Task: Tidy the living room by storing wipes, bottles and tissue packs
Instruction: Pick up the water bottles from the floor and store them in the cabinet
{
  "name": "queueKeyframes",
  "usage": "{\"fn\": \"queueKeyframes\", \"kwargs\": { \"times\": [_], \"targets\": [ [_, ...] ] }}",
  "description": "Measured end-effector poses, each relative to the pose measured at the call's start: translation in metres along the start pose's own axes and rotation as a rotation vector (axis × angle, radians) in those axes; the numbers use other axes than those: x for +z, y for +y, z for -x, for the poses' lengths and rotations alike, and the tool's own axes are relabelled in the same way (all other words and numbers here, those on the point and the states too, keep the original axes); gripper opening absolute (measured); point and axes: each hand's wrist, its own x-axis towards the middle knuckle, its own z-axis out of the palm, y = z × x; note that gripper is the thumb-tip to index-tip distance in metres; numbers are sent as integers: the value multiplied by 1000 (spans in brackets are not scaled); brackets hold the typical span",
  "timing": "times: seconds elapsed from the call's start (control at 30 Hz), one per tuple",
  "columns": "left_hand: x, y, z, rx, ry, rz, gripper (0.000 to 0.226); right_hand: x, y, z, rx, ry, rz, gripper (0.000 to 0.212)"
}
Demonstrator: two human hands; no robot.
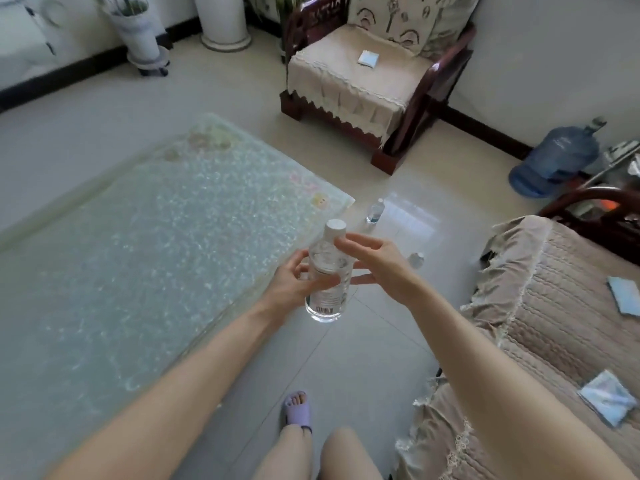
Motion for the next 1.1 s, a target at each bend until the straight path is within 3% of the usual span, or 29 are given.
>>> {"fn": "queueKeyframes", "kwargs": {
  "times": [0.07,0.2,0.37,0.73,1.1],
  "targets": [
    [-6,-12,-26,-8,36,11,52,-5,8,-27,32,-41,3,48],
    [-10,-46,-68,-3,52,23,52,-16,37,-72,64,-110,6,40],
    [6,-115,-127,-1,142,50,54,-43,102,-133,84,-182,12,56],
    [1,-292,-263,54,302,46,49,-61,282,-288,74,-316,74,54],
    [-40,-410,-348,144,451,32,59,-43,400,-398,9,-347,-44,43]
  ]
}}
